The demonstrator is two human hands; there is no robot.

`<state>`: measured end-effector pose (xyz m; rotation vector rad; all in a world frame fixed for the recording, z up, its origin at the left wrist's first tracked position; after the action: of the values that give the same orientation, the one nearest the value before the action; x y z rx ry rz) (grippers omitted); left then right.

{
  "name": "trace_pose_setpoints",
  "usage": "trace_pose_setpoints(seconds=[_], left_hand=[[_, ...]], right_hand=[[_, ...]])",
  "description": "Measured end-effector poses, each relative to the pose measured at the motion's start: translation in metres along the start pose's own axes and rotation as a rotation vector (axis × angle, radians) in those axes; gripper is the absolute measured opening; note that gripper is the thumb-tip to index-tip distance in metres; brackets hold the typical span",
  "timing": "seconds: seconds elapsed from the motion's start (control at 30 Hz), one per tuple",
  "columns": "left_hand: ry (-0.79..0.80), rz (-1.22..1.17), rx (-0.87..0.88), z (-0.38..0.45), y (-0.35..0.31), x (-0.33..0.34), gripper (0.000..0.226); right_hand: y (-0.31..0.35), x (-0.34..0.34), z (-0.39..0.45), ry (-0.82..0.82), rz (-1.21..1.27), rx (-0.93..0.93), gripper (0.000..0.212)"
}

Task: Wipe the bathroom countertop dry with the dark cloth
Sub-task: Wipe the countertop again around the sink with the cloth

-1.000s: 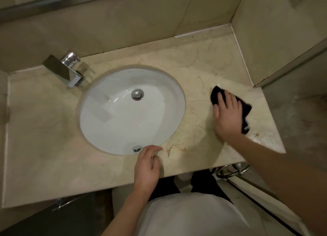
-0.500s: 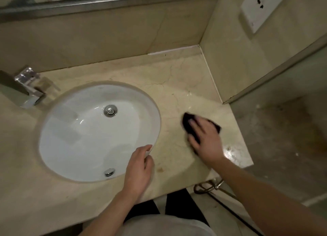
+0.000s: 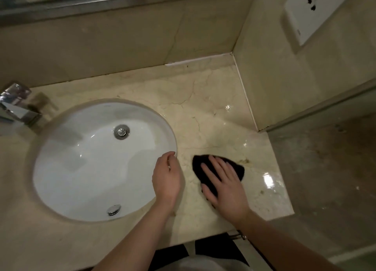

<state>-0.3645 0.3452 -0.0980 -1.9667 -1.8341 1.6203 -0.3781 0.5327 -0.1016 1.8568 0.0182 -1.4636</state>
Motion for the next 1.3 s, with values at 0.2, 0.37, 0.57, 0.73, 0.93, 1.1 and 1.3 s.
trace_pose_setpoints(seconds=[0.2,0.37,0.57,0.73,0.93,1.1,1.3], left_hand=[[-0.145,-0.001,-0.212,0.019,-0.003,0.018,0.029],[-0.264,0.057,-0.222,0.015,-0.002,0.022,0.031],[-0.306,0.076,-0.179,0.019,-0.003,0.021,0.033],[-0.289,0.085,-0.204,0.016,-0.003,0.019,0.034],[-0.232,0.113,-0.242,0.014,-0.008,0.018,0.032],[-0.254,0.144,-0.203,0.019,-0.006,0.022,0.035],[-0.220,0.167,-0.202,0.020,-0.008,0.023,0.033]], right_hand=[[-0.064,-0.051,0.140,-0.201,-0.048,0.064,0.050],[-0.085,-0.063,0.221,-0.267,-0.048,0.298,0.053],[0.021,0.002,0.214,-0.183,0.006,-0.110,0.048],[0.033,0.018,0.183,0.063,0.055,-0.380,0.048],[-0.090,-0.076,0.231,-0.338,-0.022,0.280,0.052],[-0.089,-0.075,0.252,-0.436,-0.094,0.354,0.054],[-0.047,-0.049,0.269,-0.353,-0.055,0.308,0.057]])
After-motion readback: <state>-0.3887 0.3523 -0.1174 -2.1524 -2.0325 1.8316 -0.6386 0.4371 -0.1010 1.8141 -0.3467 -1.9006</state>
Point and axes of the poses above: each hand's wrist, its own z-axis towards the middle knuckle, its own x-axis out of the palm, y = z × x, the point moved 7 cm from there along z, towards the middle knuckle, and after that the axes turned 8 degrees about z, right-handed, at the moved point
